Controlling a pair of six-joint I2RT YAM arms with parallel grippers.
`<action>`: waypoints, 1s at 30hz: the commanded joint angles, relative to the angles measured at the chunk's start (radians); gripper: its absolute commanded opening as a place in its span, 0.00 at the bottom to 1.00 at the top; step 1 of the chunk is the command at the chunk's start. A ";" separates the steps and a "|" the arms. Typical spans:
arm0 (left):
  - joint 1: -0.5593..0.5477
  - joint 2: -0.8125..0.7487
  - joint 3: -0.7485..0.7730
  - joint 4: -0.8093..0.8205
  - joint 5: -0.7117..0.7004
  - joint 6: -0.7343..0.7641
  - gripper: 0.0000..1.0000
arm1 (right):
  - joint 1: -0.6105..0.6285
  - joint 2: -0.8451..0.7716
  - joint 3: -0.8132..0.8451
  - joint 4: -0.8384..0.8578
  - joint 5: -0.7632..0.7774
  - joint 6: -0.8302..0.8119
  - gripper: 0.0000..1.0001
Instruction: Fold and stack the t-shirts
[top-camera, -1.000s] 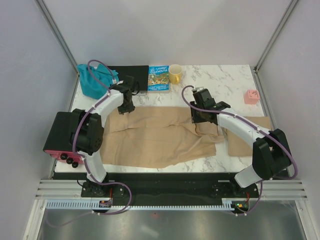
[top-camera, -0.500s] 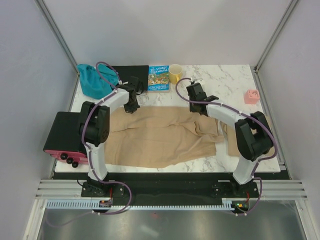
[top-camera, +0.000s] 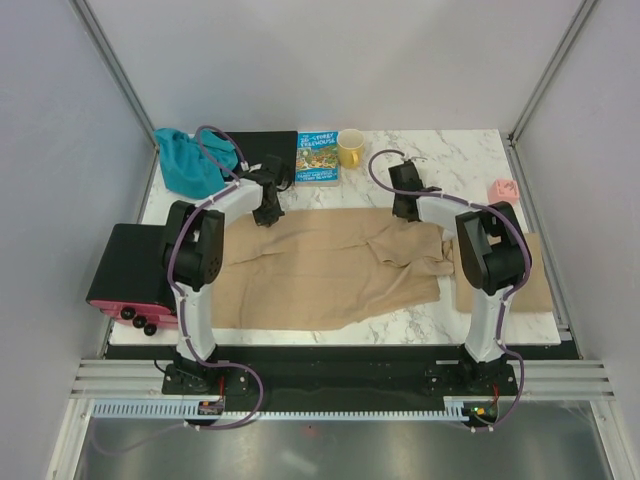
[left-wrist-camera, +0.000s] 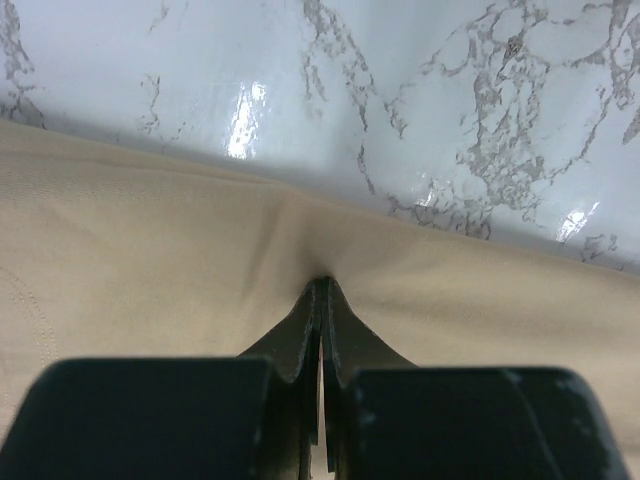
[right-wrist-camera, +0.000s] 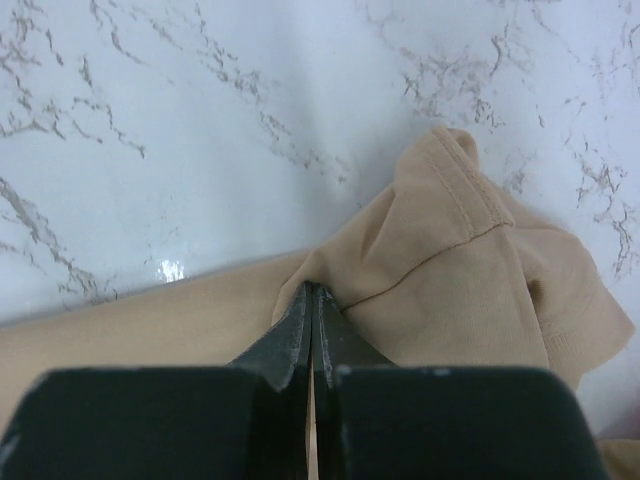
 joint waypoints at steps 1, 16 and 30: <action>0.002 0.054 0.016 -0.031 -0.072 -0.048 0.02 | -0.052 0.058 0.010 -0.031 0.022 0.040 0.00; 0.049 0.067 0.118 -0.092 -0.090 -0.072 0.02 | -0.112 0.056 0.062 -0.032 -0.048 0.063 0.00; 0.074 0.099 0.178 -0.143 -0.082 -0.051 0.02 | -0.161 0.073 0.184 -0.117 -0.064 0.111 0.00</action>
